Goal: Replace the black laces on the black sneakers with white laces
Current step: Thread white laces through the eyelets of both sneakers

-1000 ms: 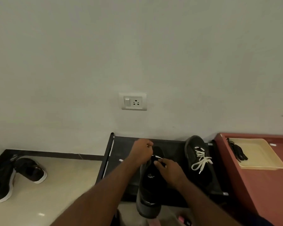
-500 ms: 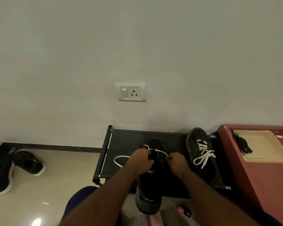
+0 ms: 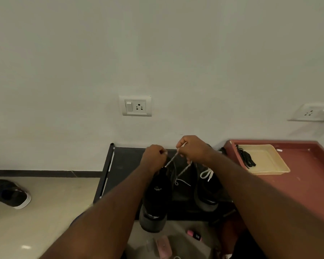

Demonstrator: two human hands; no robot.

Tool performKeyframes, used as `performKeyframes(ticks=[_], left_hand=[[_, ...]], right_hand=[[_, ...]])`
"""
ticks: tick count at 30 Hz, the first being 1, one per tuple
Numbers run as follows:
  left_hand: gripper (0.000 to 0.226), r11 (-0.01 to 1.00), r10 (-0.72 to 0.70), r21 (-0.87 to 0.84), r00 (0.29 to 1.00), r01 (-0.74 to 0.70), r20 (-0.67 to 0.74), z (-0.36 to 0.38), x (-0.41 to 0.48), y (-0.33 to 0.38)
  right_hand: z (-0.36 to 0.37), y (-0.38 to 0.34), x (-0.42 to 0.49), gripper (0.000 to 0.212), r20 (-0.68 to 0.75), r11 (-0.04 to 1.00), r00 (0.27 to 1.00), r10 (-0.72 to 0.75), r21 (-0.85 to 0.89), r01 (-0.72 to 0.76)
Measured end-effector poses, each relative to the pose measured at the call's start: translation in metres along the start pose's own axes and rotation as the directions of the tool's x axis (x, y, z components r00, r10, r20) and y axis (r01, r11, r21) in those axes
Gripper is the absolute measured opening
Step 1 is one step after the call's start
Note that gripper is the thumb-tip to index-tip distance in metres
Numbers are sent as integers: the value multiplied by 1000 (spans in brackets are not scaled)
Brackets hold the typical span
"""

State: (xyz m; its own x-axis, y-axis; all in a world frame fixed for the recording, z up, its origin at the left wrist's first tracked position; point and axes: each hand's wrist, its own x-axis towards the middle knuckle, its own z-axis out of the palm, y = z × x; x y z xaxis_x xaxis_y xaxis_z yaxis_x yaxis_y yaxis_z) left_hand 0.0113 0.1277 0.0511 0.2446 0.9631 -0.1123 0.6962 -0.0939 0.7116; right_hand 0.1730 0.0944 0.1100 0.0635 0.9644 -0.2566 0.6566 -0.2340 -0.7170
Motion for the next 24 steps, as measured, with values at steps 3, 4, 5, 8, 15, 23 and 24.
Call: performKeyframes(ticks=[3,4,5,8,15,23,24], left_hand=[[38,990,60,-130,992,-45,111,0,-4,8],[36,986,71,-155,993,-55,97,-2,-5,14],[27,983,85,-166,995,-75,54,-4,-3,17],[19,984,92,-146,991,-106,-97,-14,3,22],[20,999,-22,-42,991,16,-136,-30,7,2],[26,987,-14,-162,996,0,-87,-28,9,13],[26,988,6,-156,996,-20,-94,-27,7,16]], right_hand=[[-6,-9,0,20,4,998,998,-63,6,63],[-6,-14,0,22,17,997,997,-72,-27,72],[-6,-19,0,23,31,995,997,-75,-59,77],[-12,-30,-2,15,-14,975,993,-118,-193,113],[-65,-36,-31,11,-342,893,925,-165,-451,-8],[4,-20,-61,16,-416,975,898,-142,-215,55],[26,-8,-52,18,-284,987,959,-16,-160,-31]])
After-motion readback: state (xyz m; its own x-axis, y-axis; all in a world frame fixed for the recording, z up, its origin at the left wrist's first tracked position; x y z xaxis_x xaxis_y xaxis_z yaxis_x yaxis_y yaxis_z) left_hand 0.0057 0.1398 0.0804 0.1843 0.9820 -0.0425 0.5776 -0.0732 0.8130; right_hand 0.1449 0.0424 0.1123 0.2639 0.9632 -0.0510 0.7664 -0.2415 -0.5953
